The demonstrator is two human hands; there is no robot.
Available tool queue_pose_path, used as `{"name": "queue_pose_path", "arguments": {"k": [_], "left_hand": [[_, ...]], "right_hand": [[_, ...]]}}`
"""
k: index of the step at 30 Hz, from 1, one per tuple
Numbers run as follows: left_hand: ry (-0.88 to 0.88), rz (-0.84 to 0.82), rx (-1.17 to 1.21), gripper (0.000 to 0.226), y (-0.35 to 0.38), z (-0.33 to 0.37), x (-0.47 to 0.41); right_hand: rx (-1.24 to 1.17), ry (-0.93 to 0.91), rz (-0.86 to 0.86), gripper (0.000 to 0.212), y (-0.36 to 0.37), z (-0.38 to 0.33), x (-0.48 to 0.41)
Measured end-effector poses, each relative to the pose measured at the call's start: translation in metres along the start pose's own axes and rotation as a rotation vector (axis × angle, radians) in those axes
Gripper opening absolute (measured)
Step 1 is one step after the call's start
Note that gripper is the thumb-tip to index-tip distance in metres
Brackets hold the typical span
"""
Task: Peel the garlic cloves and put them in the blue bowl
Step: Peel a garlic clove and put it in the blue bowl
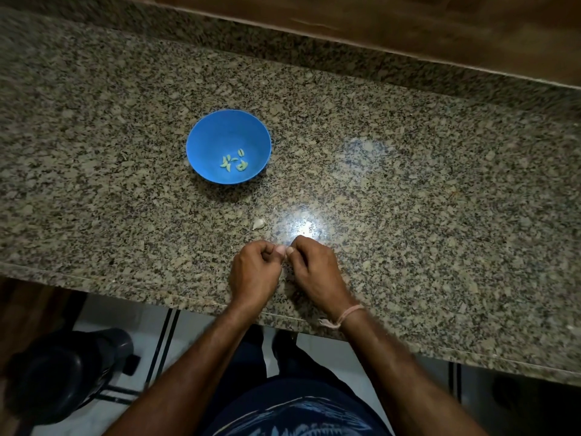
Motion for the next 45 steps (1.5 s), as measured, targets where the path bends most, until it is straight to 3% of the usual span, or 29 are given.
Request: {"name": "queue_pose_path", "arguments": {"k": [2,4,6,9,11,12,14,16,18,22,23,24,27,29,31,34,35,37,39,41,42,43,45], "left_hand": [[-0.172,-0.116,0.233,0.029,0.008,-0.01,-0.004],[-0.246,-0.159,0.341,0.032,0.011,-0.013,-0.002],[-0.127,-0.093,0.233,0.028,0.008,-0.01,0.001],[0.23,0.101,-0.184,0.018,-0.007,0.008,0.011],[0.369,0.119,-0.315,0.012,-0.01,0.016,0.01],[0.39,0.094,-0.334,0.012,-0.009,0.016,0.008],[0.355,0.01,-0.284,0.014,-0.008,0.014,0.003],[0.241,-0.105,-0.109,0.02,-0.005,0.009,-0.001],[0.196,-0.162,-0.014,0.022,-0.003,0.009,0.0],[0.424,-0.01,-0.229,0.013,-0.006,0.013,0.004],[0.459,-0.008,-0.275,0.014,-0.006,0.013,0.003],[0.461,-0.03,-0.287,0.015,-0.005,0.012,0.002],[0.297,-0.203,-0.095,0.021,-0.004,0.008,-0.006],[0.173,-0.321,0.064,0.026,-0.002,0.006,-0.007],[0.21,-0.294,0.018,0.025,-0.003,0.009,-0.004],[0.549,-0.067,-0.296,0.014,-0.008,0.018,0.003],[0.59,-0.051,-0.335,0.014,-0.008,0.02,0.004],[0.444,-0.147,-0.233,0.016,-0.006,0.016,-0.002],[0.061,-0.386,0.133,0.021,-0.002,0.007,-0.006],[-0.186,-0.491,0.38,0.025,0.0,0.005,-0.006],[-0.159,-0.464,0.344,0.025,-0.001,0.007,-0.005],[-0.019,-0.38,0.194,0.023,-0.004,0.011,-0.004],[0.363,-0.144,-0.214,0.015,-0.008,0.019,0.0]], "right_hand": [[0.204,-0.176,0.036,0.027,0.002,-0.001,0.003],[0.257,-0.212,0.032,0.028,0.002,-0.002,0.002],[0.097,-0.048,-0.011,0.034,-0.003,-0.002,-0.004],[-0.487,0.426,-0.163,0.032,-0.001,0.003,-0.004],[-0.662,0.55,-0.222,0.029,0.004,0.003,0.0],[-0.586,0.48,-0.198,0.028,0.005,0.003,0.0],[-0.179,0.157,-0.055,0.029,0.002,0.0,0.0],[0.063,-0.093,0.05,0.032,0.002,-0.006,0.0],[0.022,-0.079,0.044,0.032,0.0,-0.006,-0.004],[-0.583,0.452,-0.157,0.031,-0.001,-0.002,-0.001],[-0.669,0.5,-0.19,0.031,0.001,-0.003,0.001],[-0.666,0.467,-0.183,0.03,0.003,-0.004,0.003],[-0.129,0.044,0.003,0.031,-0.001,-0.005,0.001],[0.036,-0.111,0.068,0.033,0.001,-0.01,-0.002],[-0.109,0.013,0.018,0.03,-0.001,-0.006,-0.006],[-0.655,0.501,-0.146,0.026,0.002,-0.001,0.001],[-0.725,0.563,-0.17,0.027,0.003,-0.003,0.003],[-0.548,0.385,-0.115,0.028,0.004,-0.004,0.003],[-0.11,0.014,0.033,0.029,0.001,-0.007,0.002],[0.131,-0.188,0.109,0.03,0.002,-0.009,-0.001],[0.148,-0.196,0.126,0.032,0.003,-0.01,-0.002],[0.084,-0.134,0.116,0.034,0.003,-0.009,-0.004],[-0.246,0.171,0.029,0.033,0.0,-0.006,-0.006]]}}
Point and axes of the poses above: each hand's wrist, its own x-axis away from the middle knuckle, its own y-axis out of the palm, z = x × y, the point moved 4 cm from there along -x, towards the middle knuckle, and after that the axes turned 3 degrees about -x, right-handed, at the moved point
